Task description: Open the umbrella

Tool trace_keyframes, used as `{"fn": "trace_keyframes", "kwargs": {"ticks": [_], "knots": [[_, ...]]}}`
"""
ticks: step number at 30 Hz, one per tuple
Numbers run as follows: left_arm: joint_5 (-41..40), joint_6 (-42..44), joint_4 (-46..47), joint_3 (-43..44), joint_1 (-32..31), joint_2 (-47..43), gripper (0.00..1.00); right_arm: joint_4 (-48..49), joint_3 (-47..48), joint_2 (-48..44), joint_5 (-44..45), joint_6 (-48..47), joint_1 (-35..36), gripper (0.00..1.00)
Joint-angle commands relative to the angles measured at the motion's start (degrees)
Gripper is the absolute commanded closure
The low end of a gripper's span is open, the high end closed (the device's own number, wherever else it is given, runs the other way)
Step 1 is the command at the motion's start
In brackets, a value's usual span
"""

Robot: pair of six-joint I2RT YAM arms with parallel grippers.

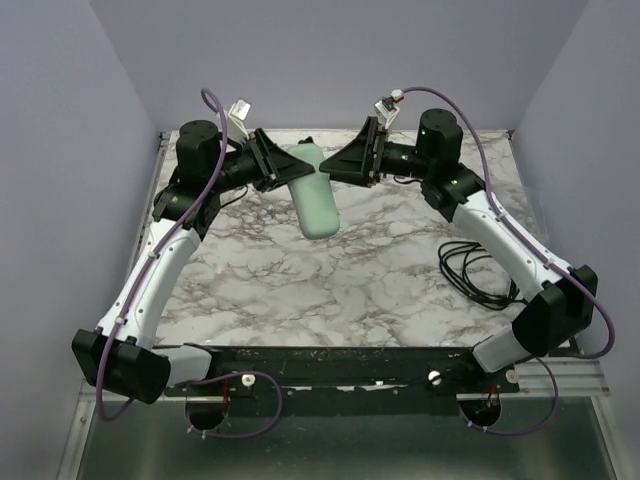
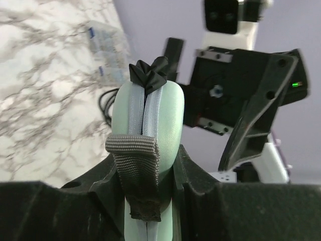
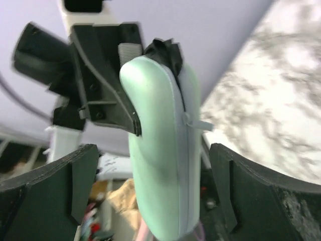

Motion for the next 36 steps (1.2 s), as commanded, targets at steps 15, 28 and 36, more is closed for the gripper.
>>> {"fn": "trace_keyframes", "kwargs": {"ticks": [15,28,36], "knots": [[-24.3,34.9,-35.4,-27.5,3.3,-31.0,1.0,-27.4,-32.7,-24.8,49.7,-35.1,0.3,0.0],[-21.9,33.0,-31.0,-34.3,3.0,-28.5,1.0,-19.9,-49.6,-29.7,56.6,-30.9,0.3,0.0],[-20.1,33.1,-30.2,-34.6,3.0,-28.6,1.0,-15.6,-56.3,-32.7,54.7,-26.3,0.3,0.0]]}}
